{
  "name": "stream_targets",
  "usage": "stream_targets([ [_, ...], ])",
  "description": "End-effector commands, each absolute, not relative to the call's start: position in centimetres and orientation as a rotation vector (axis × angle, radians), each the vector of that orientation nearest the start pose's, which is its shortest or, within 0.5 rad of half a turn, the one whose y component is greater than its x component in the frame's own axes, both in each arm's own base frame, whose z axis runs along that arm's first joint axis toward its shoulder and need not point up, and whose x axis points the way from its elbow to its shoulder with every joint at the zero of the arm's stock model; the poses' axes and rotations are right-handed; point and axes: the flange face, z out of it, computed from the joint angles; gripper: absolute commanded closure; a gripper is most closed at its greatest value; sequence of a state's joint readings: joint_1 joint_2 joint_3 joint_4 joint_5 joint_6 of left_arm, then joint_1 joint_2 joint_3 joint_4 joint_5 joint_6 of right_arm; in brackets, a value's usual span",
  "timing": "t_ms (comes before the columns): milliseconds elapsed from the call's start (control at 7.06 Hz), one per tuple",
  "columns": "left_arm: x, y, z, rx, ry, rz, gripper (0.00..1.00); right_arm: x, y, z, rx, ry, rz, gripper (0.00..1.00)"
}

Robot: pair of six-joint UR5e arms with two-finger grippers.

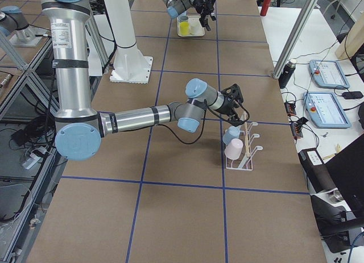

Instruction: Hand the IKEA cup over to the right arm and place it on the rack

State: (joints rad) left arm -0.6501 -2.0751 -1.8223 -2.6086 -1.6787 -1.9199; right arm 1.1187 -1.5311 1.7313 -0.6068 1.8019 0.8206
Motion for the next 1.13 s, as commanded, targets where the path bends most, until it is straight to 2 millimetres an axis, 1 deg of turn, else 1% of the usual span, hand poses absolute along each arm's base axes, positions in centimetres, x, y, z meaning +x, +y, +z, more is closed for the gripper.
stream_targets([
  [0, 32.8, -43.8, 17.6, 0.285, 1.589, -0.470, 0.00, -12.5, -50.5, 38.2, 0.730, -0.890, 0.174, 0.00],
  [142, 31.7, -43.4, 19.1, 0.308, 1.472, -0.404, 0.00, -13.1, -50.5, 35.6, 0.676, -0.954, 0.194, 0.00],
  [283, 31.3, -42.8, 22.4, 0.328, 1.377, -0.335, 0.00, -14.2, -51.3, 32.9, 0.604, -1.067, 0.269, 0.00],
  [425, 31.1, -42.1, 25.7, 0.310, 1.317, -0.255, 0.00, -15.3, -51.6, 30.7, 0.556, -1.144, 0.336, 0.00],
  [567, 30.9, -41.7, 28.6, 0.308, 1.239, -0.184, 0.00, -16.9, -51.5, 29.0, 0.509, -1.204, 0.373, 0.00],
  [708, 30.0, -41.8, 31.1, 0.321, 1.147, -0.105, 0.00, -20.0, -51.0, 26.8, 0.437, -1.272, 0.410, 0.00],
  [850, 28.1, -42.4, 33.2, 0.319, 1.080, -0.022, 0.00, -21.3, -51.4, 24.3, 0.403, -1.328, 0.446, 0.00],
  [991, 26.3, -42.6, 35.8, 0.302, 1.018, 0.069, 0.00, -22.3, -51.0, 23.6, 0.385, -1.345, 0.437, 0.00],
])
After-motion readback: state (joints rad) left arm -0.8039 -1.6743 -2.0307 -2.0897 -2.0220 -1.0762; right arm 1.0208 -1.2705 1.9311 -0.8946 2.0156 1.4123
